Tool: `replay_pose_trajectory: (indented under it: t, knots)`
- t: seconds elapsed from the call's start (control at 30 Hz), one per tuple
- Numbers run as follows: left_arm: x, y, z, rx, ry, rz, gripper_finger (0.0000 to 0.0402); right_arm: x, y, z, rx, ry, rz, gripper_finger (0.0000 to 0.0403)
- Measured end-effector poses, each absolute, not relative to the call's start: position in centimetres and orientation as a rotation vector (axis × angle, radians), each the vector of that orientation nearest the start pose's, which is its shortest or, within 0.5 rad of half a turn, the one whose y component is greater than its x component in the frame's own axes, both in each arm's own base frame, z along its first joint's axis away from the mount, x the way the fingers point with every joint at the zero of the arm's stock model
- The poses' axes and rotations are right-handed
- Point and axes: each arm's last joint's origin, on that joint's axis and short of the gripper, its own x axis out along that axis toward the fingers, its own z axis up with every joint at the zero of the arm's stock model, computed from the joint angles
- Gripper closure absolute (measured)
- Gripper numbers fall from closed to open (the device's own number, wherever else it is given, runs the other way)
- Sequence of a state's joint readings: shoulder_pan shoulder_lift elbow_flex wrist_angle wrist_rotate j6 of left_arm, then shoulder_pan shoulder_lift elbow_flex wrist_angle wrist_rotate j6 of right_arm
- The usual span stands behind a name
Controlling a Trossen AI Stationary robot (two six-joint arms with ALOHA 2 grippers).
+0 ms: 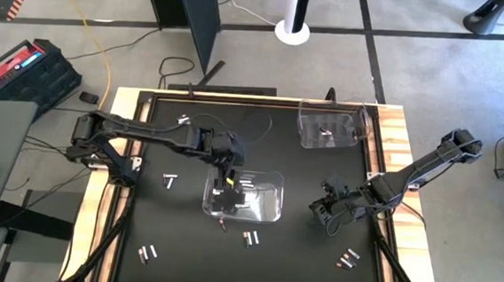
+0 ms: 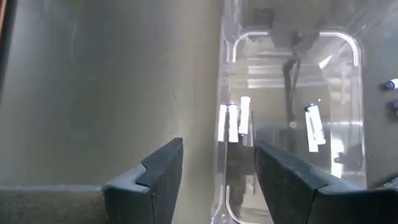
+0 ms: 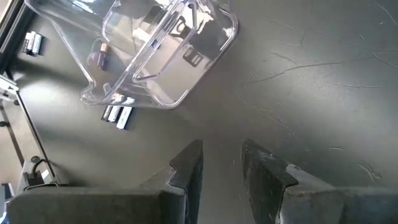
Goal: Sort batteries
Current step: Move the bottom transparent bin to the top center of the table
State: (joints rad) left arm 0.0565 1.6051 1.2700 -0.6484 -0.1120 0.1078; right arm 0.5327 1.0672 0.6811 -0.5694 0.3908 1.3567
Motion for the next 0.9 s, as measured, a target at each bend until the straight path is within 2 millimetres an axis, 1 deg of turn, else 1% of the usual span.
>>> replay_pose_trajectory:
  t: [0.4,0.5,0.73,0.8,0.9]
  knots:
    - [32.2,2.7,22.5,0.126,1.049,0.107,0.0210,17.5,9.0,22.1,0.821,0.773,-0.438,0.0275]
    - [32.0,2.6,22.0,0.128,1.064,0.104,0.0213,17.5,9.0,22.1,0.819,0.774,-0.438,0.0275]
    - [32.1,2.6,21.8,0.179,1.060,0.075,0.0258,17.5,8.9,22.1,0.819,0.772,-0.442,0.0275]
    - [32.5,2.7,21.1,0.176,1.087,0.073,0.0270,17.5,8.9,22.1,0.817,0.772,-0.440,0.0275]
    - [33.1,2.7,19.1,0.174,1.163,0.056,0.0282,17.5,8.9,22.1,0.816,0.773,-0.440,0.0275]
